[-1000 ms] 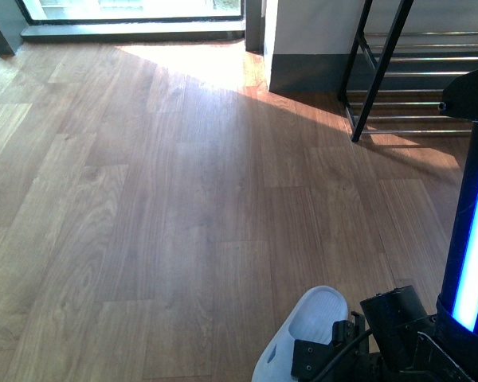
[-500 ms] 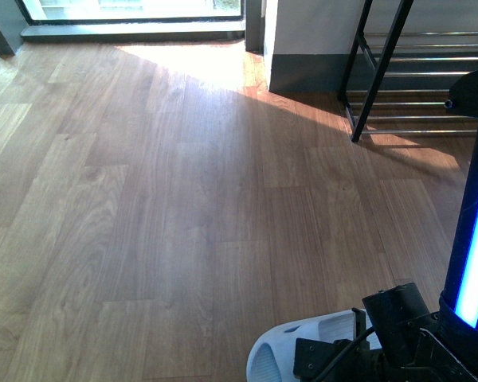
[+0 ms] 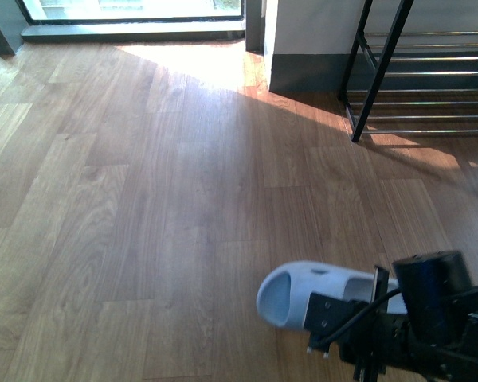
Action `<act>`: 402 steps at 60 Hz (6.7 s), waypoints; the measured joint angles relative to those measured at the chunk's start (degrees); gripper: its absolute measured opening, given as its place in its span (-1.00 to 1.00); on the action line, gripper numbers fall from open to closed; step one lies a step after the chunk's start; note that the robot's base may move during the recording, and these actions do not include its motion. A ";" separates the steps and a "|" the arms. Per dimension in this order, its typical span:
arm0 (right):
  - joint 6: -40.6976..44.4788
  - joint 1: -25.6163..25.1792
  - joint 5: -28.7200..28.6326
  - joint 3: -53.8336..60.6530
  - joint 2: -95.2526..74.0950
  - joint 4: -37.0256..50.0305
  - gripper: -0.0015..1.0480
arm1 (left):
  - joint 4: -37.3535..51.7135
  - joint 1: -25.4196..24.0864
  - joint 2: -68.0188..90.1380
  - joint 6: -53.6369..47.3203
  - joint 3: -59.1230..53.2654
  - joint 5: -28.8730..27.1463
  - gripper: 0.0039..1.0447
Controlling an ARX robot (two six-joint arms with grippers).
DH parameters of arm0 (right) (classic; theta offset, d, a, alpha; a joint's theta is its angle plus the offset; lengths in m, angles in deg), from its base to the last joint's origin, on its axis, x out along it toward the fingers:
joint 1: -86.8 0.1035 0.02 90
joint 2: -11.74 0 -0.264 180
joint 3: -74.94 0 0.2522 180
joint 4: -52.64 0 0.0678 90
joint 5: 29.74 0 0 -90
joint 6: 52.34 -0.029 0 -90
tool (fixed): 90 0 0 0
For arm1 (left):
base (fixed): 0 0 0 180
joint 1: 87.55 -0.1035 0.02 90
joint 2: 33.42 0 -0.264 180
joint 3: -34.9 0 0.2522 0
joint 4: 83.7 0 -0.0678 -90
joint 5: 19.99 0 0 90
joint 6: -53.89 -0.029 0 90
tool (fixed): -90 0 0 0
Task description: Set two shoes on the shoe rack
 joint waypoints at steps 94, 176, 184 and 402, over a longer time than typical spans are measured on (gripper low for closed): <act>-10.29 -4.83 -2.21 11.65 102.51 -50.40 -0.97 | -0.02 0.04 -0.02 0.00 0.00 -0.04 -0.97; -10.29 -4.83 -2.21 11.69 102.49 -50.40 -0.97 | -0.02 0.11 0.00 -0.09 -0.07 -0.04 -0.97; -10.29 -4.83 -2.19 11.69 102.51 -50.40 -0.97 | -0.02 0.09 0.00 -0.09 -0.07 -0.04 -0.97; -54.58 -15.87 15.41 25.49 85.99 -8.26 -0.97 | -0.02 0.07 0.09 -0.09 -0.07 -0.02 -0.97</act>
